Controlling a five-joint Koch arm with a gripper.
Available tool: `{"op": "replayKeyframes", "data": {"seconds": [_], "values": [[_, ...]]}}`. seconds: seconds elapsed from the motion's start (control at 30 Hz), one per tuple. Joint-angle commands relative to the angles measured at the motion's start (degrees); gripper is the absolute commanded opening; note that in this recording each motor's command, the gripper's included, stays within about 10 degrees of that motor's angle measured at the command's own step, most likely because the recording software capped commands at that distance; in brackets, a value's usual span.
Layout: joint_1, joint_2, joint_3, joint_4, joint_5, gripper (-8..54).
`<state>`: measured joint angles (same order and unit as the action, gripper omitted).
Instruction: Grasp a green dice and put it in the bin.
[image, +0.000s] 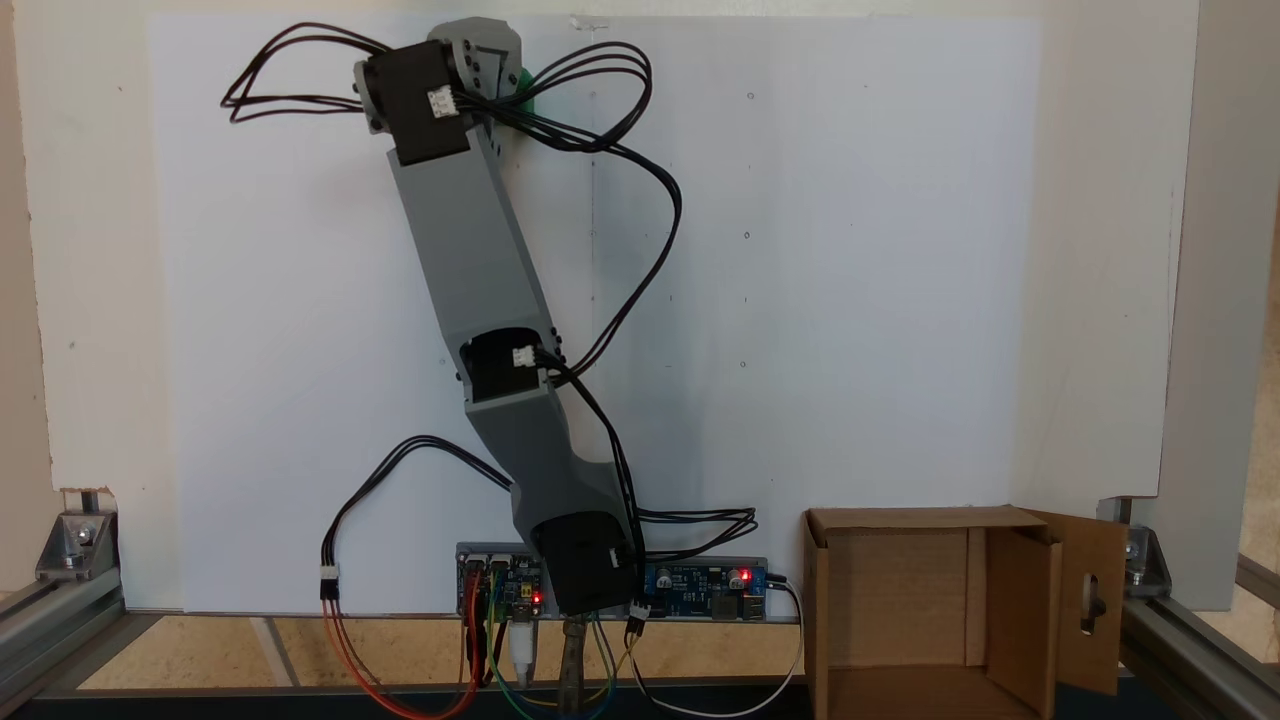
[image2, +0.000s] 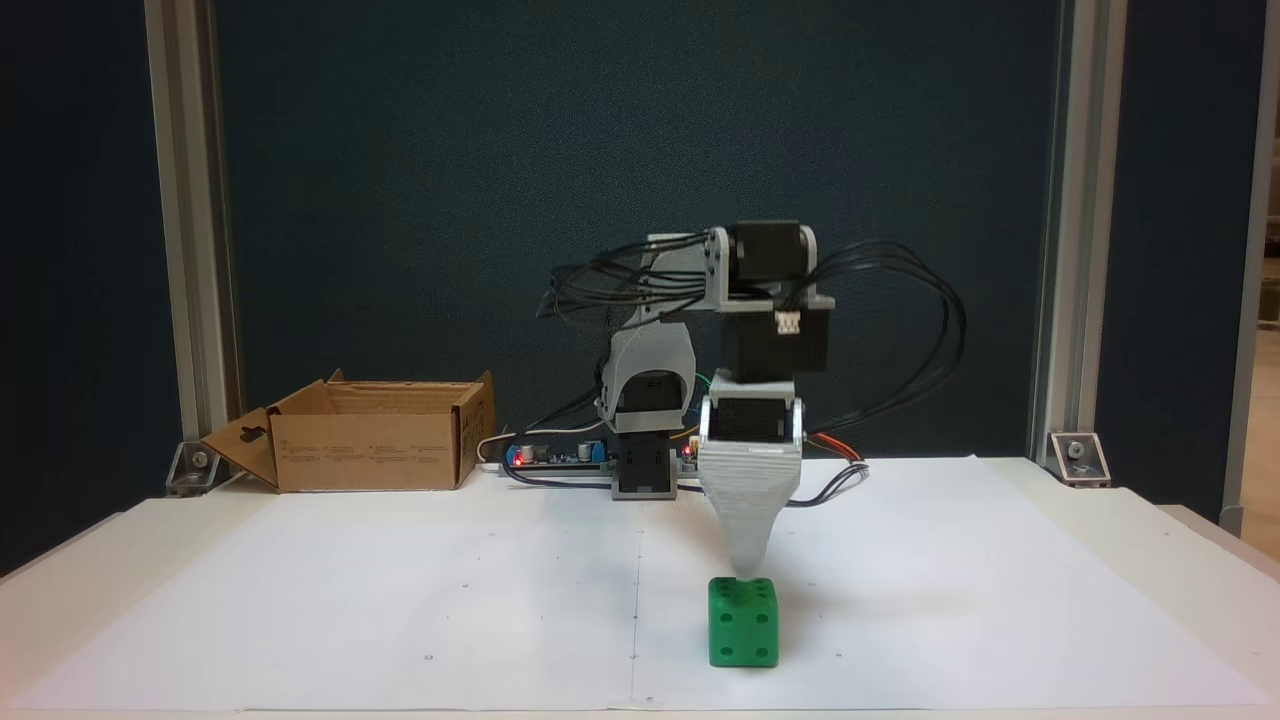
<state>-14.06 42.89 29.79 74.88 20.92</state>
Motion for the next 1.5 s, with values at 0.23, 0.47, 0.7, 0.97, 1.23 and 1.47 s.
{"op": "replayKeyframes", "data": {"seconds": [0.23,0.47,0.7,0.97,1.23,1.47], "values": [[1.1,-1.8,-3.6,-0.9,2.5,43.9],[2.1,-2.1,-3.6,-1.7,2.6,43.8],[1.8,-3.3,-3.6,-2.1,2.6,43.8],[1.4,-4.3,-3.6,-2.7,2.5,43.5],[1.4,-6.7,-3.6,-4.0,2.5,43.2],[1.4,-6.9,-3.6,-4.2,2.5,41.9]]}}
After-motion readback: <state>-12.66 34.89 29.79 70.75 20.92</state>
